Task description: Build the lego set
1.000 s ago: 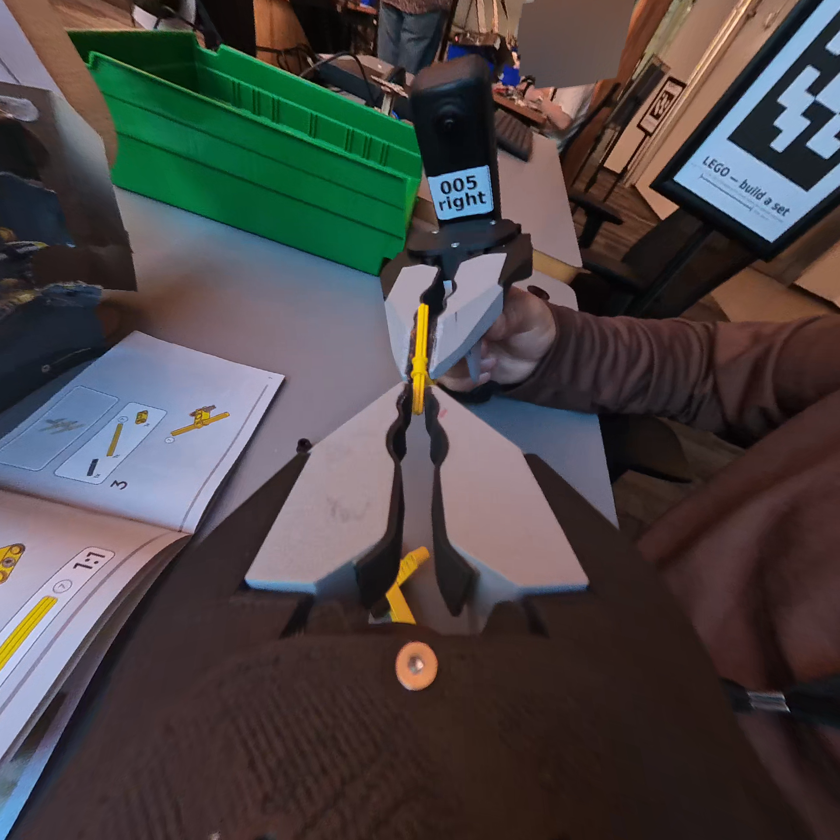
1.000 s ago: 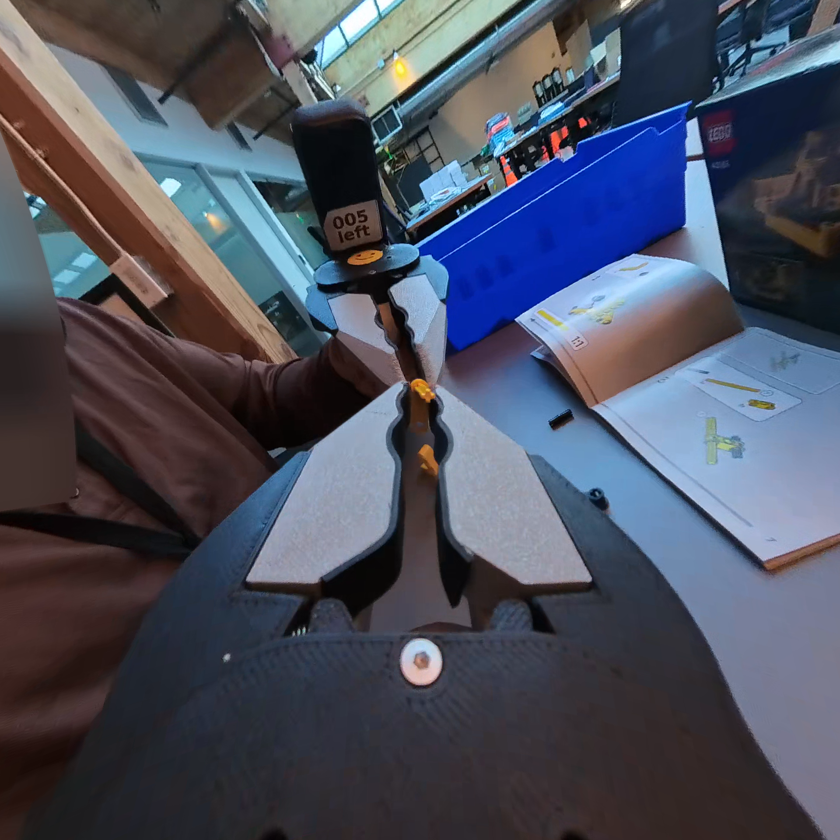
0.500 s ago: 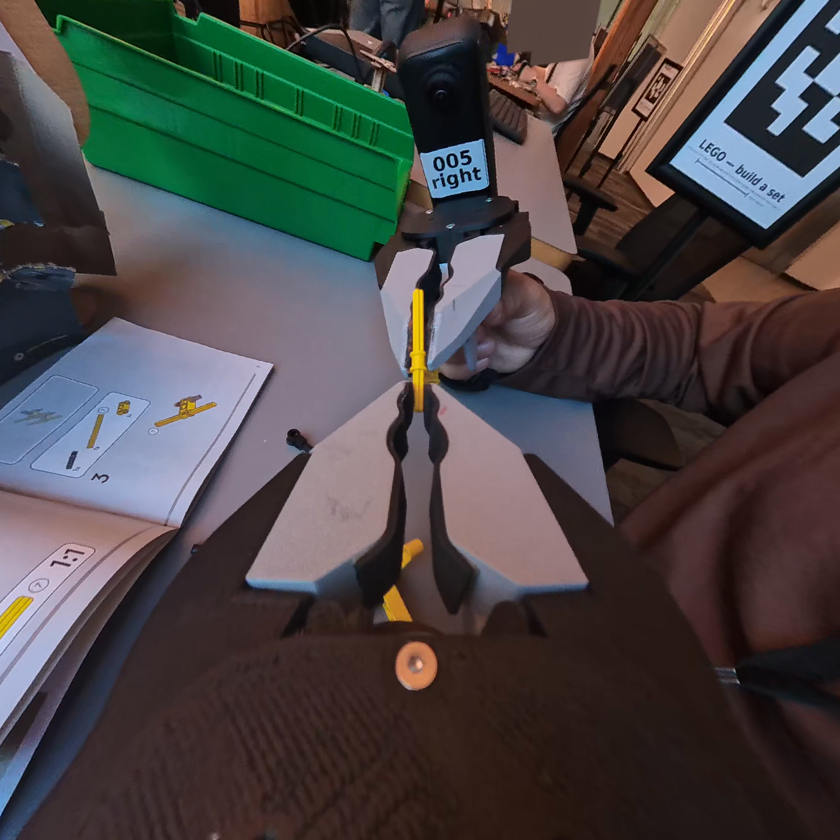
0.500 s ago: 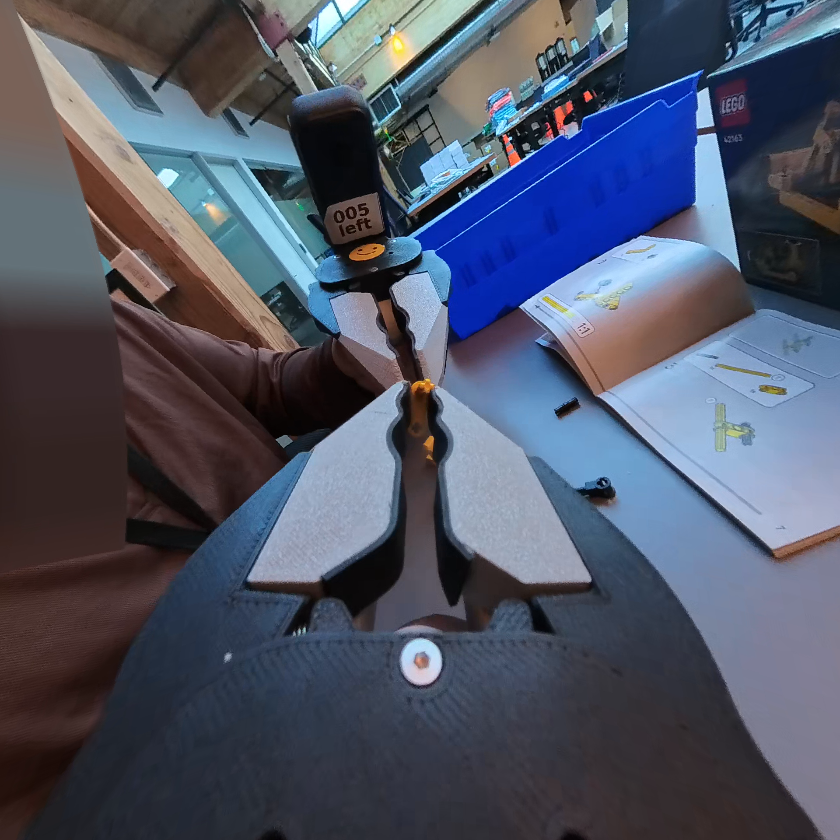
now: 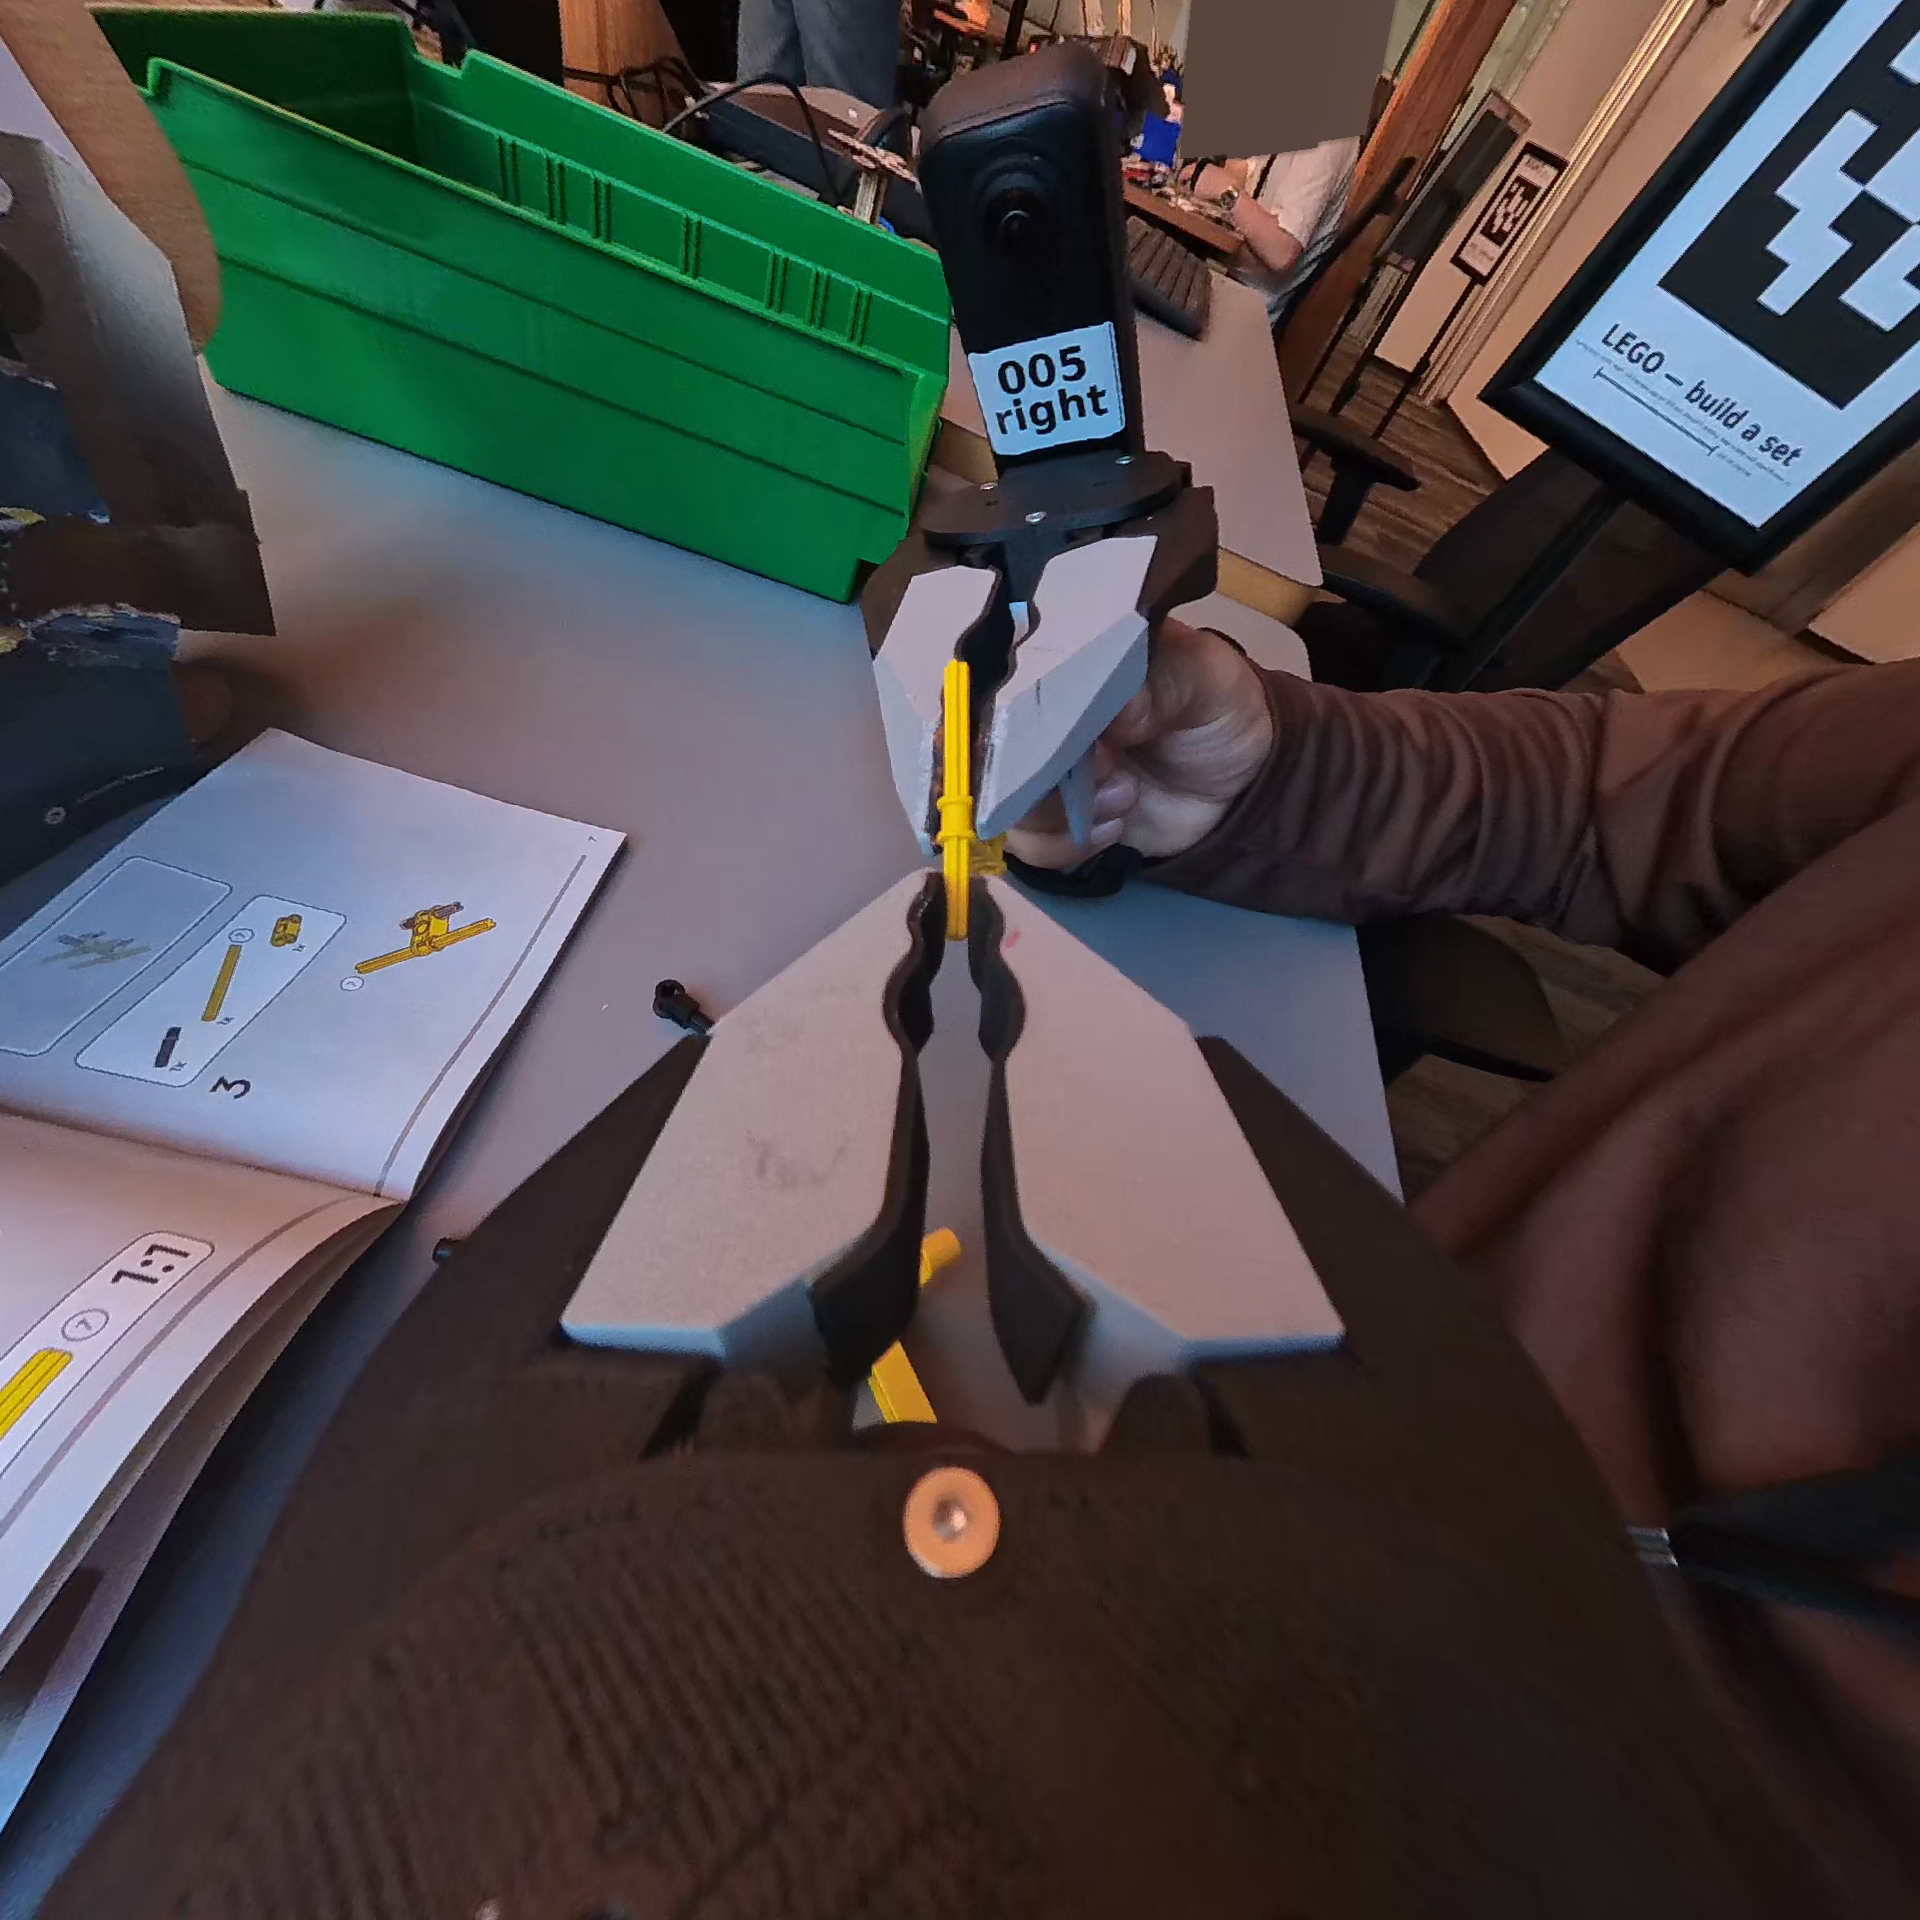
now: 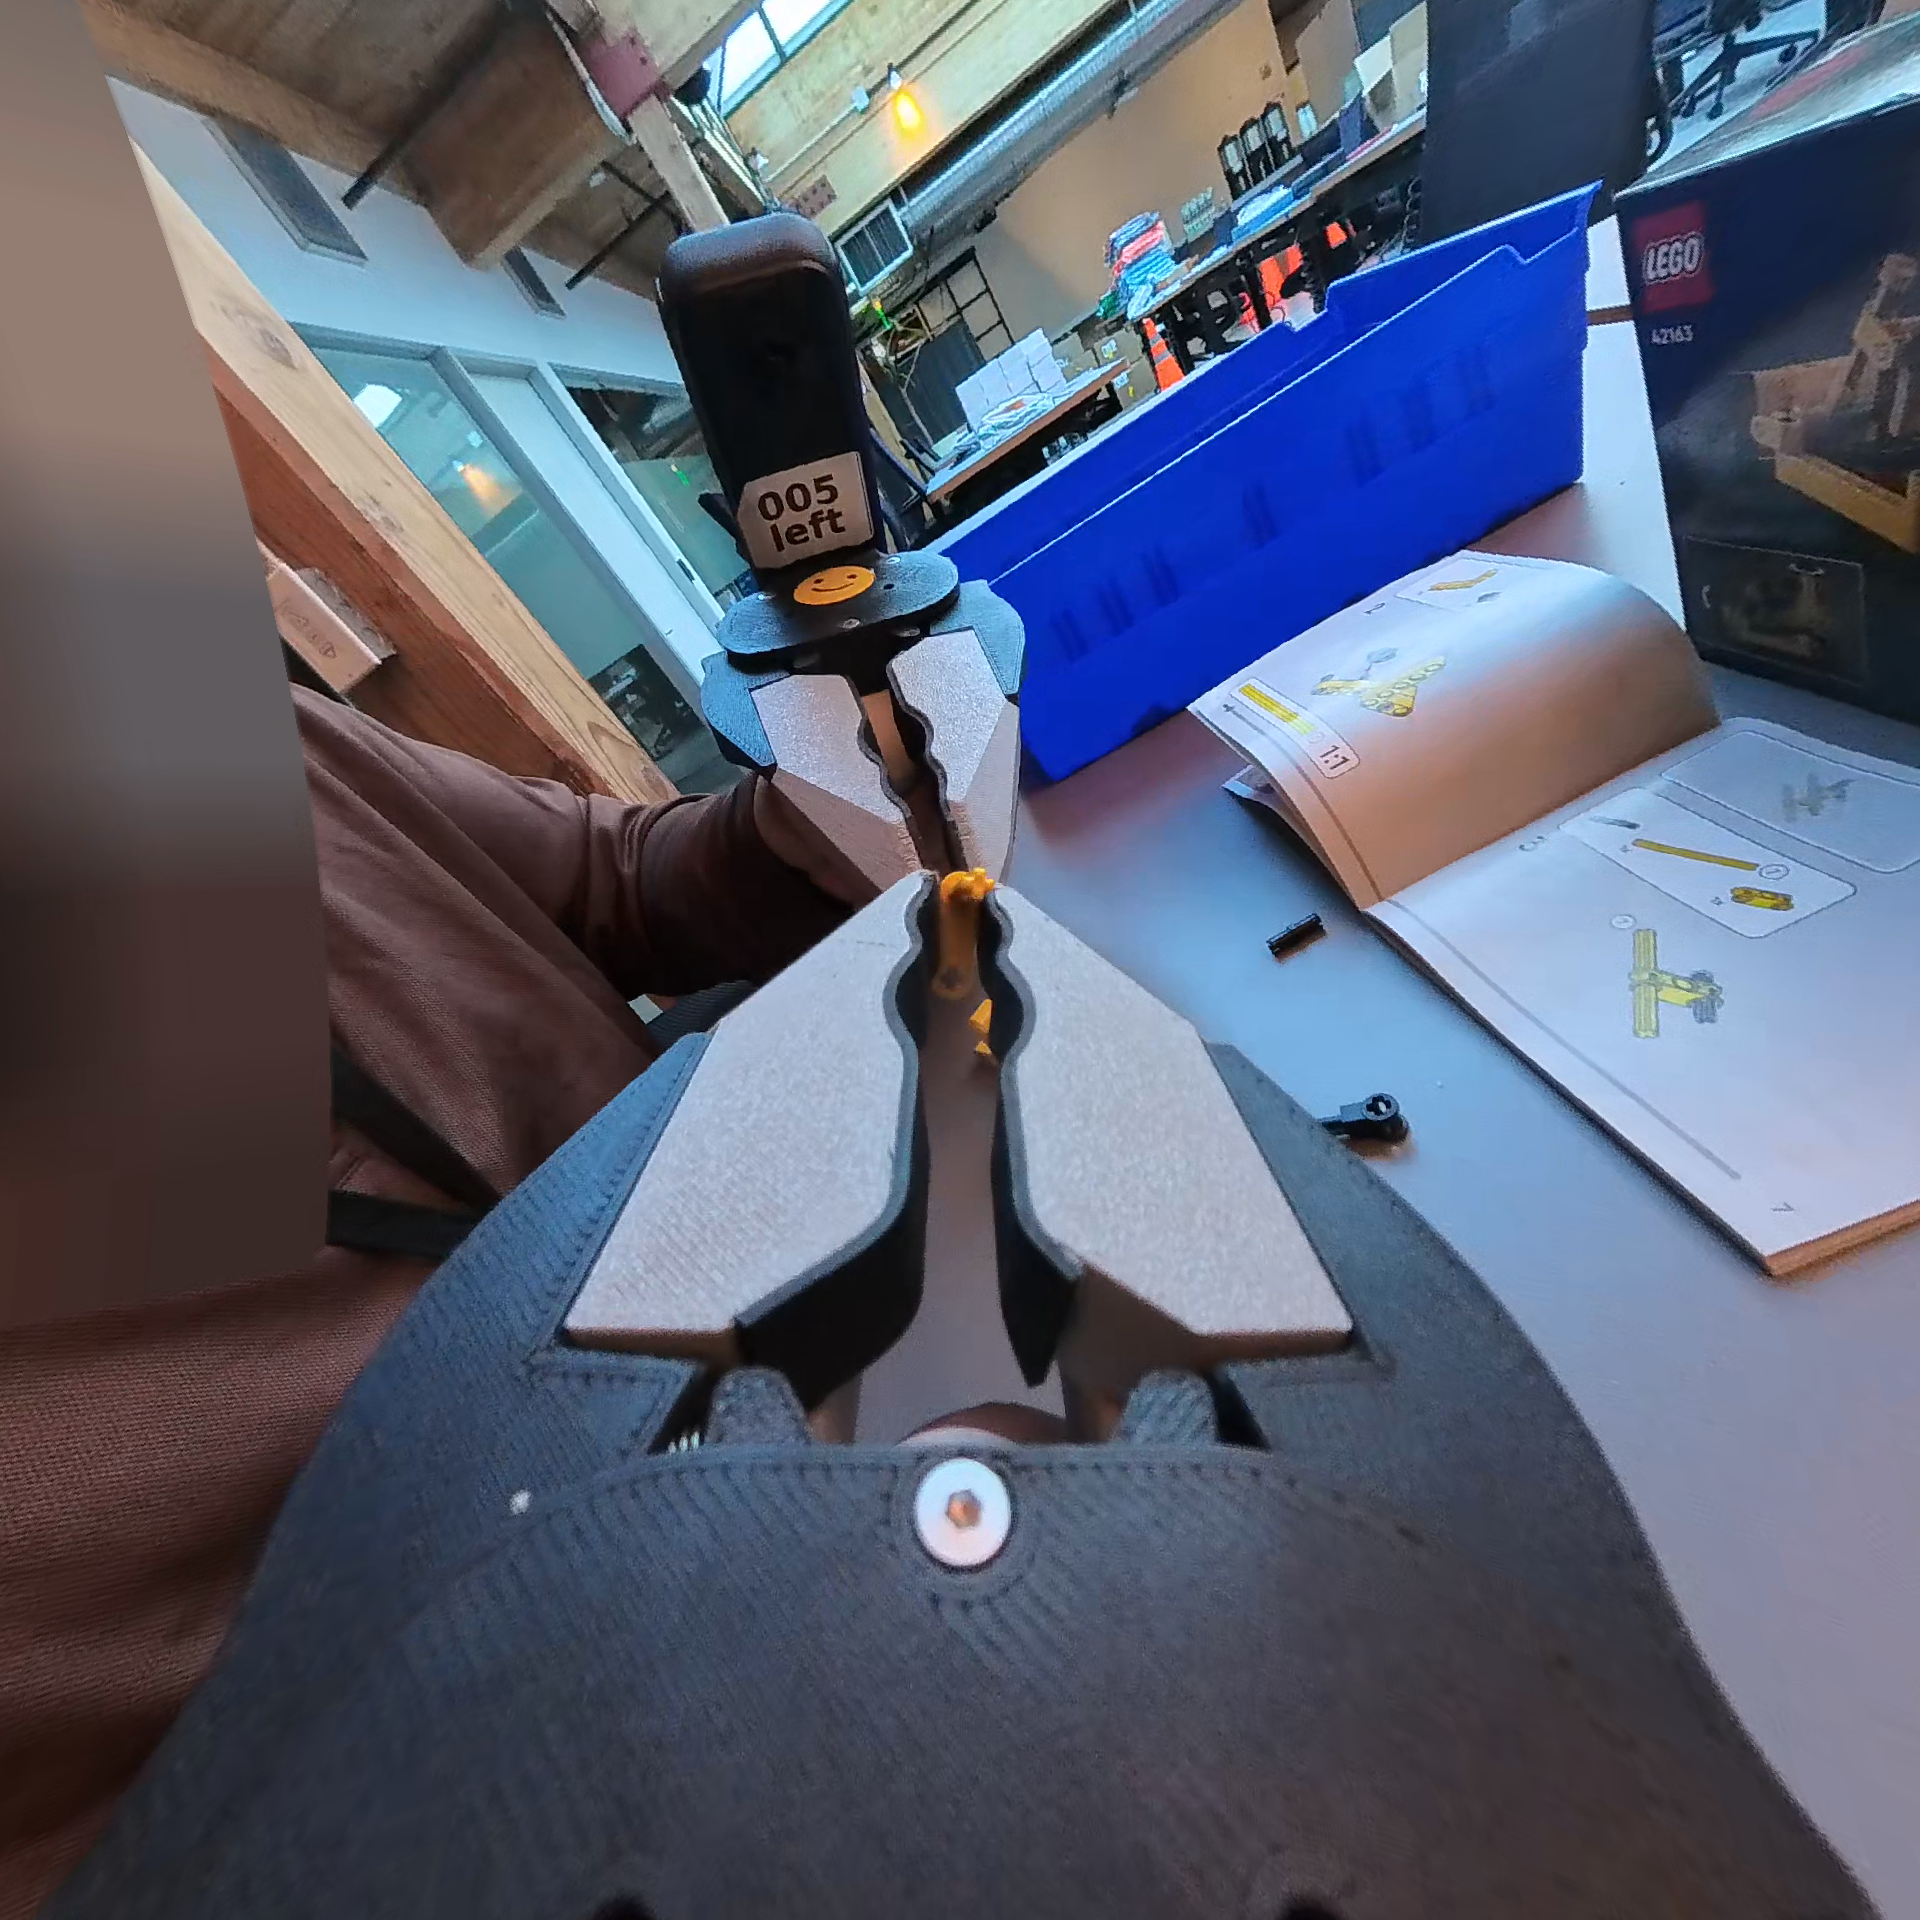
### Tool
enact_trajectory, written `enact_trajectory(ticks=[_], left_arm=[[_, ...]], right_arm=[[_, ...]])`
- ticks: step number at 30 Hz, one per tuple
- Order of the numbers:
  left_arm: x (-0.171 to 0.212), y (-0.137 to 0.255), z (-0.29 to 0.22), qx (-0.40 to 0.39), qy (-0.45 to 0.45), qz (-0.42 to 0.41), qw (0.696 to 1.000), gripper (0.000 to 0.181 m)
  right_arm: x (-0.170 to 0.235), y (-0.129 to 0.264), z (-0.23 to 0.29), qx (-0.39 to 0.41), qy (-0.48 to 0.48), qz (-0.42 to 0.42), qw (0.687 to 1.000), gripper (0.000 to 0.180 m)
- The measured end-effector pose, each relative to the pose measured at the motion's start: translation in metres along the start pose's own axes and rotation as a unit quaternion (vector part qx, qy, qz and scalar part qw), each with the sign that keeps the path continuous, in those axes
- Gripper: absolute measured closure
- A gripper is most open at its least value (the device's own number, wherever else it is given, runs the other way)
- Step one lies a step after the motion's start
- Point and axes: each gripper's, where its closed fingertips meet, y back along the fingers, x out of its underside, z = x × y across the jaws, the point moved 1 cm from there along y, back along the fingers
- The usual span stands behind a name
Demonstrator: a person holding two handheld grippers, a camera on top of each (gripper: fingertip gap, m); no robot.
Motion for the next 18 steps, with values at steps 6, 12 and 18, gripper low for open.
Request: enact_trajectory(ticks=[6,12,18], left_arm=[[0.0,0.0003,0.0005,0.0,0.003,-0.001,1.0,0.179],[-0.0003,0.0007,0.0005,-0.002,0.002,-0.002,1.0,0.179],[-0.0001,0.0007,0.0007,-0.004,0.002,-0.002,1.0,0.179]], right_arm=[[-0.0003,0.0002,-0.0004,0.0,-0.001,-0.001,1.0,0.177],[-0.0008,0.0003,-0.0003,-0.001,-0.003,-0.003,1.0,0.177],[-0.0009,0.0005,-0.0006,0.0,-0.004,-0.004,1.0,0.177]])
